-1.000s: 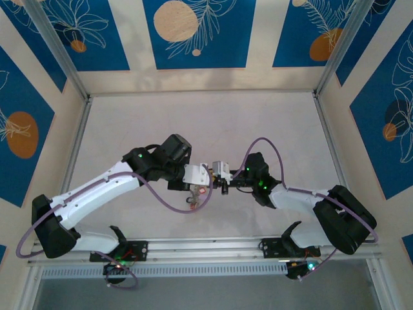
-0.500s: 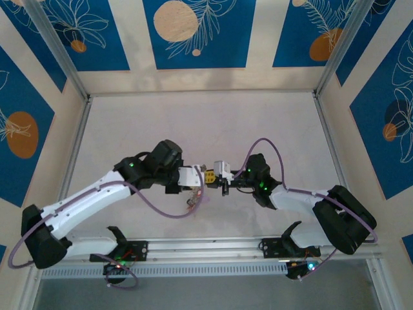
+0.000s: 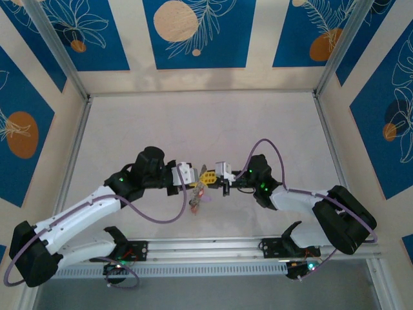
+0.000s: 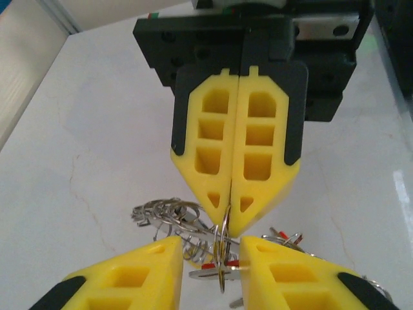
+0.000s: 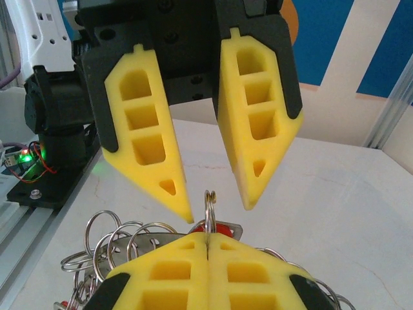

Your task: Put the keys on the keyring

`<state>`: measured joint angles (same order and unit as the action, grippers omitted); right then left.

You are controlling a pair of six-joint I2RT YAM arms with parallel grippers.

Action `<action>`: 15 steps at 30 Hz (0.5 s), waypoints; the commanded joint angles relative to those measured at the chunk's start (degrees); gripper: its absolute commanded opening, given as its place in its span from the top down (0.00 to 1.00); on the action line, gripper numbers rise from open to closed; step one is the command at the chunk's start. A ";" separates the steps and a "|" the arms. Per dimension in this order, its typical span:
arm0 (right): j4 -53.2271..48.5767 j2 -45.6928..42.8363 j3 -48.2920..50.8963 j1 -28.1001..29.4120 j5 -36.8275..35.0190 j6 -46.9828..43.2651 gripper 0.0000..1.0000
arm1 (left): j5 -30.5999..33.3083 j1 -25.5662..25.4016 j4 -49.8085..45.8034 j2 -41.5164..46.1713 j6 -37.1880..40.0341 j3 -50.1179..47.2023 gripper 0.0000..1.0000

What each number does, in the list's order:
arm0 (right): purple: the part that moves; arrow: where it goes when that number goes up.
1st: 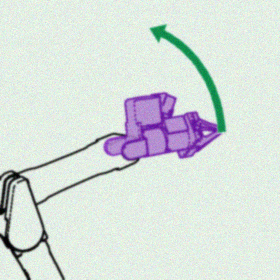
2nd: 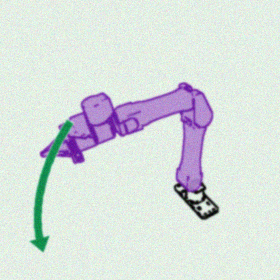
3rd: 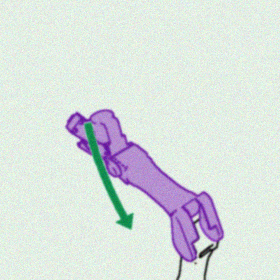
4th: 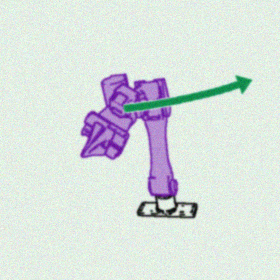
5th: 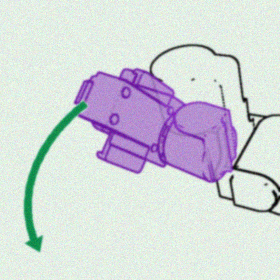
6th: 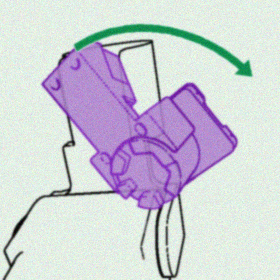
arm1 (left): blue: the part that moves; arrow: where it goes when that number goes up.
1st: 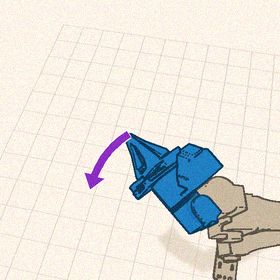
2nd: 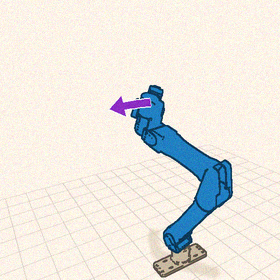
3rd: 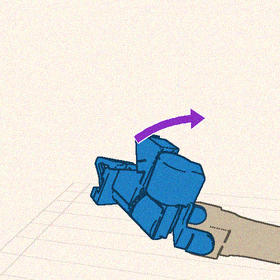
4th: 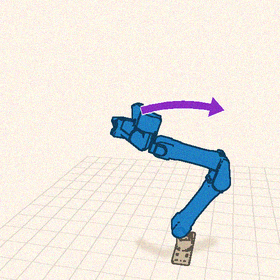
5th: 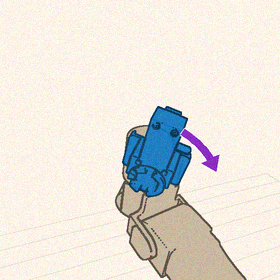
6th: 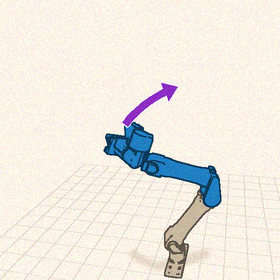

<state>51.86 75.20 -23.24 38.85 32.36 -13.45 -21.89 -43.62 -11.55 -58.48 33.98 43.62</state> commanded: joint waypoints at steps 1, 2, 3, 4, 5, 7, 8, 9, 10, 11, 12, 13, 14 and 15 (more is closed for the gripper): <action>3.34 -1.46 0.40 -0.36 1.21 -0.05 1.00 | -4.09 0.57 3.70 0.95 -1.41 -0.76 0.77; 3.33 -1.46 0.39 -0.35 1.26 -0.08 1.00 | -4.17 0.60 3.96 0.84 -1.68 -1.04 0.78; 3.33 -1.41 0.31 -0.36 1.38 -0.18 1.00 | -4.30 0.62 4.58 0.82 -2.09 -1.44 0.79; 3.55 -1.36 0.22 -0.35 1.47 -0.17 1.00 | -4.15 0.65 5.26 0.75 -2.45 -1.81 0.80; 3.88 -1.20 0.23 -0.36 1.56 -0.22 1.00 | -3.95 0.63 5.64 0.67 -2.65 -1.98 0.80; 4.77 -0.87 0.28 -0.36 1.66 -0.13 1.00 | -3.21 0.66 5.84 0.32 -2.81 -2.20 0.80; 5.04 -0.85 0.30 -0.35 1.74 -0.02 1.00 | -2.87 0.70 5.61 0.19 -2.85 -2.10 0.80; 5.18 -0.82 0.23 -0.35 1.81 0.00 1.00 | -2.45 0.72 5.51 0.12 -3.01 -2.03 0.80; 5.31 -0.71 0.22 -0.35 1.83 0.00 1.00 | -2.28 0.89 5.51 0.11 -3.21 -1.93 0.79; 5.41 -0.67 0.22 -0.35 1.92 -0.01 1.00 | -2.28 1.07 5.48 0.12 -3.30 -1.94 0.78; 5.50 -0.68 0.22 -0.36 2.05 0.00 1.00 | -2.24 1.15 5.45 0.27 -3.39 -1.96 0.78; 5.51 -0.69 0.22 -0.41 2.01 -0.04 1.00 | -2.35 1.33 5.27 0.36 -3.39 -2.04 0.78; 5.53 -0.73 0.26 -0.36 2.00 -0.01 1.00 | -2.45 1.55 5.20 0.46 -3.39 -2.08 0.78; 5.44 -0.75 0.22 -0.35 2.01 0.00 1.00 | -2.49 1.74 5.27 0.63 -3.54 -2.33 0.78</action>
<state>53.41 75.18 -23.07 38.74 33.19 -13.45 -23.59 -42.94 -7.66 -58.54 31.38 42.24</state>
